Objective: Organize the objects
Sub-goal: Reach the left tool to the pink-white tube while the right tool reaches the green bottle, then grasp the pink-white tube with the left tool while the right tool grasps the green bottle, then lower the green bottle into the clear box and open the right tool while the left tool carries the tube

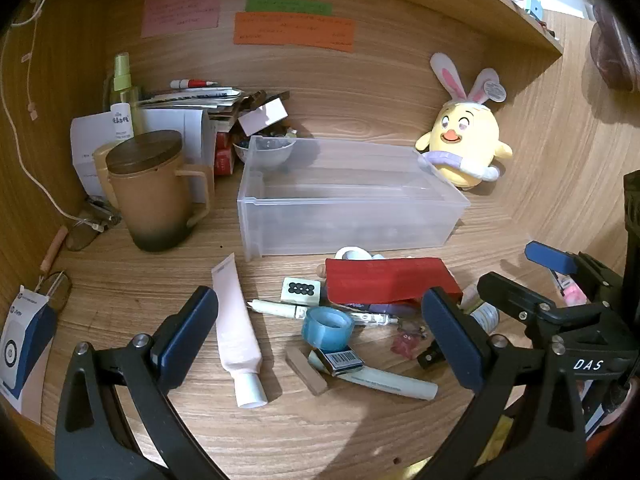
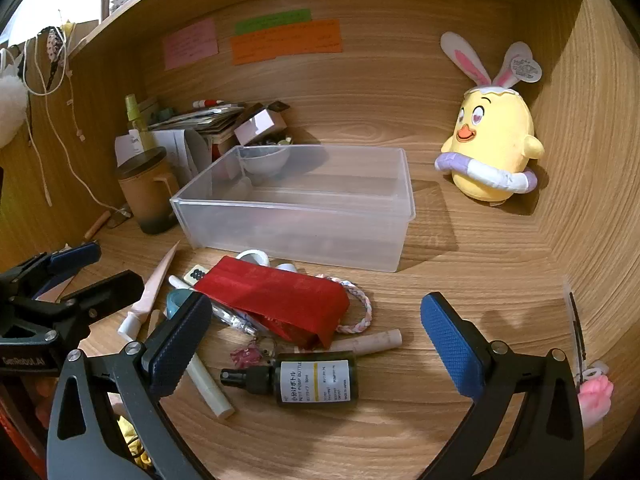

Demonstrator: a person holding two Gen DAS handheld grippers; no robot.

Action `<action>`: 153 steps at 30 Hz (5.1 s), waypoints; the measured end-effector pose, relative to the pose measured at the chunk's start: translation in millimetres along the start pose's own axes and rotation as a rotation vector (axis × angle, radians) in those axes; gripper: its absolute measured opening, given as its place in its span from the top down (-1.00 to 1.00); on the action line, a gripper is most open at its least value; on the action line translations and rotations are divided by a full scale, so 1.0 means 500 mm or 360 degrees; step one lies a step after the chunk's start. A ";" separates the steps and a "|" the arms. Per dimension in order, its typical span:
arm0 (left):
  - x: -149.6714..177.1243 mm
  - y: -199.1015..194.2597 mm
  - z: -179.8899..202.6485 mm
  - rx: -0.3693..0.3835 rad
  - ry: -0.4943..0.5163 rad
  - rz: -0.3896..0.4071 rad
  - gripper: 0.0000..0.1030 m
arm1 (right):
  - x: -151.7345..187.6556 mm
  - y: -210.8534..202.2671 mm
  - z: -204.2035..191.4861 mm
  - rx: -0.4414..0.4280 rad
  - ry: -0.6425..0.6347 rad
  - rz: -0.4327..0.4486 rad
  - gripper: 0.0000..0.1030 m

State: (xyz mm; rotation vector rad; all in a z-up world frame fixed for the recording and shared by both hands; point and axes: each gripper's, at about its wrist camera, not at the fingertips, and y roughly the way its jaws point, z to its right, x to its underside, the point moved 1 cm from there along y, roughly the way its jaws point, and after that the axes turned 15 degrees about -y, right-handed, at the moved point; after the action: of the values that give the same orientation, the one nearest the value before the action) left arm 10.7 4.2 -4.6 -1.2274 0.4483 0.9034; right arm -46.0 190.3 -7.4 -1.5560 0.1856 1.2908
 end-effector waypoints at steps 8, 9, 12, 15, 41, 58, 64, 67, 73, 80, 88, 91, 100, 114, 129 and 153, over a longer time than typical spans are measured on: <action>-0.004 -0.001 -0.005 0.0009 -0.0022 -0.0013 -1.00 | -0.001 -0.003 -0.003 0.0003 -0.0004 0.0003 -1.00; -0.004 -0.001 -0.005 0.0010 -0.0025 -0.0016 -1.00 | 0.000 -0.003 -0.003 0.0000 -0.0002 0.0004 -1.00; -0.003 0.000 -0.006 0.0014 -0.0027 -0.0023 -1.00 | -0.001 -0.004 -0.003 -0.0005 -0.0002 0.0005 -1.00; -0.003 0.003 -0.009 0.0016 -0.0033 -0.0035 -1.00 | -0.002 -0.003 -0.003 -0.0006 -0.0003 0.0001 -1.00; 0.014 0.008 -0.047 -0.0032 -0.0078 -0.0095 -1.00 | 0.009 -0.007 -0.020 -0.0013 -0.0032 -0.0013 -1.00; 0.029 0.074 -0.157 -0.0226 -0.0280 -0.0223 -0.59 | 0.073 0.047 0.007 -0.0111 0.0116 -0.0202 -1.00; 0.010 0.105 -0.146 -0.0263 -0.0247 -0.0212 -0.57 | 0.077 0.053 0.000 -0.0144 0.0123 -0.0195 -0.99; 0.001 0.122 -0.143 -0.0265 -0.0212 -0.0241 -0.48 | 0.080 0.058 -0.006 -0.0163 0.0108 -0.0202 -0.86; -0.007 0.155 -0.157 -0.0301 -0.0181 -0.0328 -0.23 | 0.088 0.070 0.007 -0.0215 0.0170 -0.0227 -0.49; -0.003 0.155 -0.157 -0.0310 -0.0134 -0.0302 0.28 | 0.092 0.077 0.011 -0.0253 0.0180 -0.0218 -0.20; 0.005 0.137 -0.165 -0.0314 -0.0145 -0.0259 0.41 | 0.088 0.067 0.010 -0.0184 0.0140 -0.0169 -0.20; 0.004 0.112 -0.169 -0.0315 -0.0164 -0.0209 0.41 | 0.084 0.059 0.015 -0.0169 0.0144 -0.0147 -0.20; -0.030 0.030 -0.159 -0.0228 -0.0243 -0.0030 0.41 | 0.048 0.034 0.028 -0.0114 0.0135 -0.0040 -0.20; -0.104 -0.033 -0.109 -0.0105 -0.0210 0.0185 0.43 | -0.032 0.023 0.051 -0.0042 0.0105 0.0127 -0.20; -0.203 -0.001 -0.060 0.0036 -0.0221 0.0220 0.43 | -0.142 0.051 0.094 0.0020 0.0065 0.0266 -0.20; -0.239 0.189 -0.031 -0.0243 -0.0040 0.0082 0.43 | -0.161 0.259 0.104 -0.0098 0.0019 -0.0036 -0.20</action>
State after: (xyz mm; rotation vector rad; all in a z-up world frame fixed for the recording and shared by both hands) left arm -131.9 -45.9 20.4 -1.3469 0.3980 1.0112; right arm -197.8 136.6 -15.1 -1.6139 0.1364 1.2806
